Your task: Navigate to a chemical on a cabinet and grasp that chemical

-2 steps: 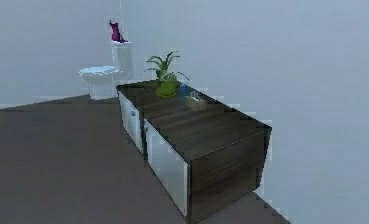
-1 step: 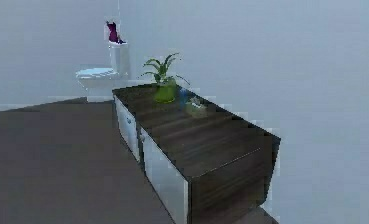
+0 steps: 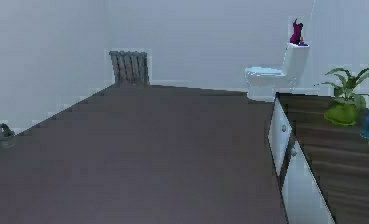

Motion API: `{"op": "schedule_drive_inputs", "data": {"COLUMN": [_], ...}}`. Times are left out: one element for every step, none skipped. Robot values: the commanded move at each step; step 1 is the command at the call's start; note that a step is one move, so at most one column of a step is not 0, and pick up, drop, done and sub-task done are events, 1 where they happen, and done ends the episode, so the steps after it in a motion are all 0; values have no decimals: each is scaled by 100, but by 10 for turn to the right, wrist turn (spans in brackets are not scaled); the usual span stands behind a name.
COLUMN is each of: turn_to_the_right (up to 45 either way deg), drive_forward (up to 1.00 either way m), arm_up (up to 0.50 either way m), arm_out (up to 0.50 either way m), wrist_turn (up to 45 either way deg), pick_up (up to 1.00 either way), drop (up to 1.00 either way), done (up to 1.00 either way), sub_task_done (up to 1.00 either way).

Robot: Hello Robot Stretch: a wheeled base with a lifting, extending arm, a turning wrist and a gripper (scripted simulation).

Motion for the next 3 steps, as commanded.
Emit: {"op": "schedule_drive_inputs", "data": {"turn_to_the_right": [-120, 0, 240], "drive_forward": [0, 40, 0], "arm_up": [0, 0, 0], "arm_out": [0, 0, 0], "wrist_turn": [0, 0, 0], "pick_up": [0, 0, 0], "drop": [0, 0, 0], "done": [0, 0, 0], "sub_task_done": [0, 0, 0]}}
